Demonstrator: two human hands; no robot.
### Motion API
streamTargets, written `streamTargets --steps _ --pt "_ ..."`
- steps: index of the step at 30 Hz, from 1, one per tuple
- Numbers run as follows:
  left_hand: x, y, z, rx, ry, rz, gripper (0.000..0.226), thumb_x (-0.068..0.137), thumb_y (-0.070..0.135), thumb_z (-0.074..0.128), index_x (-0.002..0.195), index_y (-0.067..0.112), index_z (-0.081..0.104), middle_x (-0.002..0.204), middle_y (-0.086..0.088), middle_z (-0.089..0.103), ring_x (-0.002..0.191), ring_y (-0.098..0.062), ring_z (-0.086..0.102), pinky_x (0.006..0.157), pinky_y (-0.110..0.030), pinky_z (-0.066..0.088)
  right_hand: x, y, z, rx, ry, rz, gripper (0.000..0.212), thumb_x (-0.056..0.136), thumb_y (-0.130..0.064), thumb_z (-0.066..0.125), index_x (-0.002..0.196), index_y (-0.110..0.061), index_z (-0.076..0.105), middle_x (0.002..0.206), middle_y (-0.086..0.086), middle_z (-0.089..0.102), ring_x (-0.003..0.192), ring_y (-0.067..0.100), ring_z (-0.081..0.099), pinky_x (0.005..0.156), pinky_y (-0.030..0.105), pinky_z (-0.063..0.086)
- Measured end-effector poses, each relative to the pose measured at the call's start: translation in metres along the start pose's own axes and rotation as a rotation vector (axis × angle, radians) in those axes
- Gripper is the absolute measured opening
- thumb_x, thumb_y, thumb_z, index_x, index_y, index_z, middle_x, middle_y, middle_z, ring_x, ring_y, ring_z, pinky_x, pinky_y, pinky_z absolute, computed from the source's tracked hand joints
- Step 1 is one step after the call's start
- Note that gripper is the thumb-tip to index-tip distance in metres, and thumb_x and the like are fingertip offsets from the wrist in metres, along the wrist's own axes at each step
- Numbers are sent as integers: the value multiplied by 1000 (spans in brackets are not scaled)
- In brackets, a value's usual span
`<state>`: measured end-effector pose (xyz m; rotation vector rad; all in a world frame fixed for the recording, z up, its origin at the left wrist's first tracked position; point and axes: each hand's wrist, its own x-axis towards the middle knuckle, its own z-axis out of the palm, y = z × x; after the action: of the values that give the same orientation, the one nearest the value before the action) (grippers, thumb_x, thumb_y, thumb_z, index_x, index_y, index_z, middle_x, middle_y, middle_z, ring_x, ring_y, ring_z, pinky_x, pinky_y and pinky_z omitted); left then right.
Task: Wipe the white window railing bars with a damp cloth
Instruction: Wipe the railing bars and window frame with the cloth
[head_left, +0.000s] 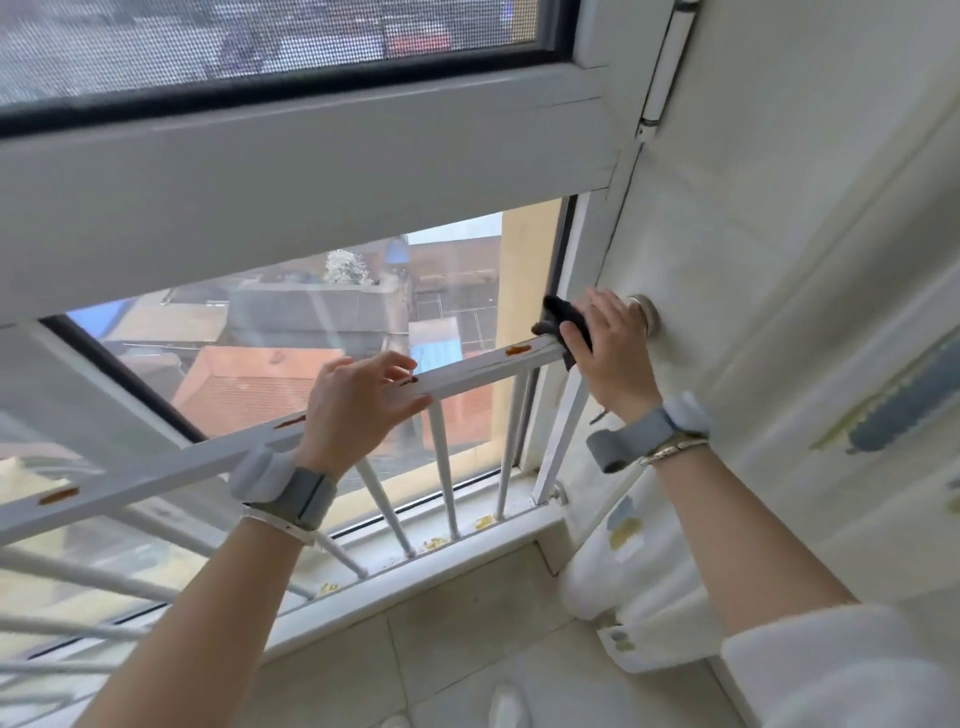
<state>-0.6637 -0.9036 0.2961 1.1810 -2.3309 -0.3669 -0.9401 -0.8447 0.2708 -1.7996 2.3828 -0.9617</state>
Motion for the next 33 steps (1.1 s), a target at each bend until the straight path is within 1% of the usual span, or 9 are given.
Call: streamTargets --steps 4,8,12,16,19,23,28,31,33 --pt "0 2 2 47 49 -14 42 69 46 73 101 19 68 86 4 73 68 -5 54 88 -38 47 -4 -18 18 -84 95 -19 57 95 -45 27 108 -3 63 121 15 61 123 31 47 114 47 13" --pt "-1 2 1 35 31 -39 43 69 46 73 101 18 67 87 3 73 73 -12 60 87 -40 48 -17 -69 38 -91 65 -141 49 96 -47 30 100 -10 63 94 6 66 93 25 57 105 40 29" --pt "-2 2 0 15 12 -47 42 69 46 73 99 17 68 86 1 72 75 -16 64 84 -43 51 -21 -76 43 -126 83 -306 39 97 -40 32 109 -19 62 90 3 65 87 25 57 101 40 31" --pt "-2 1 -1 9 17 -51 39 69 48 72 96 21 68 85 4 72 75 -14 64 87 -42 49 -3 -28 21 -186 86 -157 47 98 -41 25 94 -12 62 100 5 66 103 26 57 112 48 13" --pt "-3 0 1 19 29 -41 39 70 49 70 97 21 67 85 4 72 77 -15 63 91 -41 45 12 -3 13 -205 92 -10 49 96 -35 28 95 -4 65 110 10 66 119 29 50 112 43 10" --pt "-4 -1 5 25 67 -32 39 70 50 70 96 20 67 86 3 72 77 -15 63 94 -37 42 9 -33 24 -175 146 54 53 93 -38 22 79 -5 61 79 12 63 78 29 54 86 36 31" --pt "-5 0 6 41 85 -27 39 71 47 72 98 20 67 88 3 72 80 -17 64 91 -32 40 -25 -83 47 -85 62 -191 37 94 -36 30 109 -12 55 96 5 59 91 25 50 91 37 31" --pt "-7 0 4 6 56 -6 35 74 42 72 100 19 67 89 3 72 75 -14 65 72 -27 50 -25 -68 36 -26 -78 -374 31 94 -31 41 117 -14 53 113 2 59 107 22 50 98 33 28" --pt "-10 -3 2 11 41 21 33 76 37 72 102 19 66 94 2 71 76 -15 64 63 -23 48 -17 -43 22 -16 -74 -339 28 96 -25 45 119 -12 54 119 3 59 111 22 50 100 33 30"
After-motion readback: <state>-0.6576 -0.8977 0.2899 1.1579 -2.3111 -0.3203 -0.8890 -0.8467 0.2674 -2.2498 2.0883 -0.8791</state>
